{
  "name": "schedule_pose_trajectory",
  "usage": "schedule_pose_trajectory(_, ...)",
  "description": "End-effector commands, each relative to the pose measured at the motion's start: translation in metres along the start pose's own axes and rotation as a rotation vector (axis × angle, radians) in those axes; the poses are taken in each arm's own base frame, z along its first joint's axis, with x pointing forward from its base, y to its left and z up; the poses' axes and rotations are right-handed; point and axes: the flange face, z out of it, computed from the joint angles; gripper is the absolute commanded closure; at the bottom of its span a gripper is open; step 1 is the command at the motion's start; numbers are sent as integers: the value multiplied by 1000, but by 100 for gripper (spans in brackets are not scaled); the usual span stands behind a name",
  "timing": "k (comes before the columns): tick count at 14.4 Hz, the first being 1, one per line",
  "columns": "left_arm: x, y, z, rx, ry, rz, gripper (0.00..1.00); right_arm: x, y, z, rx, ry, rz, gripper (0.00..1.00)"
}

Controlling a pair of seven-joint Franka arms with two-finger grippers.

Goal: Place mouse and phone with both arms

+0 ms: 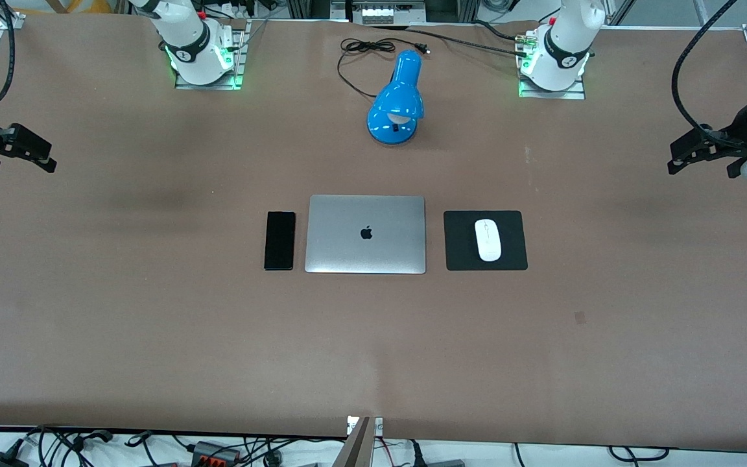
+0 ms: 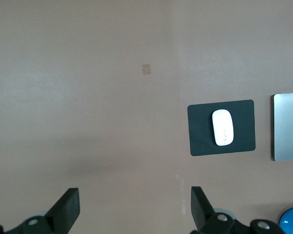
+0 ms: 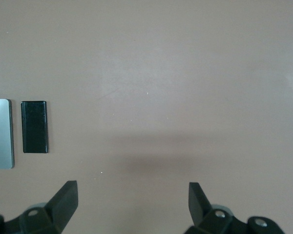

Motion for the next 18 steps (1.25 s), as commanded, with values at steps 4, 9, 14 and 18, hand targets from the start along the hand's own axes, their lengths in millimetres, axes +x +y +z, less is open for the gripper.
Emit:
schedule_pose_trajectory(4,3,4,-6,-7,1,-4,0,-5,-12,-6,-1,6,-23,0)
schedule_pose_trajectory(9,3,4,-6,-7,1,-4,0,-13,-11,-10,0,-15,-20,0)
schedule_pose_trajectory(14,3,3,-6,-7,1,-5,0,-14,-11,-13,-1,-6,-18,0)
schedule_pose_trajectory(18,3,3,-6,-7,1,-5,0,-15,-11,-13,-1,-6,-18,0)
